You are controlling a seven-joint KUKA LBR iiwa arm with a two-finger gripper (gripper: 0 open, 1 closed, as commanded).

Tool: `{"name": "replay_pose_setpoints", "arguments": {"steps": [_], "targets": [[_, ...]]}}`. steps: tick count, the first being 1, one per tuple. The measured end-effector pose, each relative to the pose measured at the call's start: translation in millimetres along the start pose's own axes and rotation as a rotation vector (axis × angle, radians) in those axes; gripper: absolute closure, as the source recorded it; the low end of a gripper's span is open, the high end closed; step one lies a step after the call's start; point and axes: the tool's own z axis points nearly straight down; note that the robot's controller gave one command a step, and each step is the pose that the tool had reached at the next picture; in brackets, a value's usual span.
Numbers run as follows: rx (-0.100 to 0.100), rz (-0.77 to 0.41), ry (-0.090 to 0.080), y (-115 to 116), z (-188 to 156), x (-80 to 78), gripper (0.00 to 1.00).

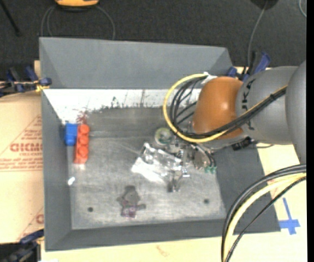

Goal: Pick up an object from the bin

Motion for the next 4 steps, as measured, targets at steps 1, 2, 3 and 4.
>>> {"name": "replay_pose_setpoints", "arguments": {"steps": [1, 2, 3, 4], "targets": [[0.001, 0.001, -0.003, 0, -1, -1.3, 0.0], [0.002, 0.002, -0.009, -1, -4, -3.7, 1.0], [0.002, 0.003, -0.002, -2, -52, -5.1, 1.0], [0.003, 0.006, -0.003, -3, -110, -6.4, 1.0]]}}
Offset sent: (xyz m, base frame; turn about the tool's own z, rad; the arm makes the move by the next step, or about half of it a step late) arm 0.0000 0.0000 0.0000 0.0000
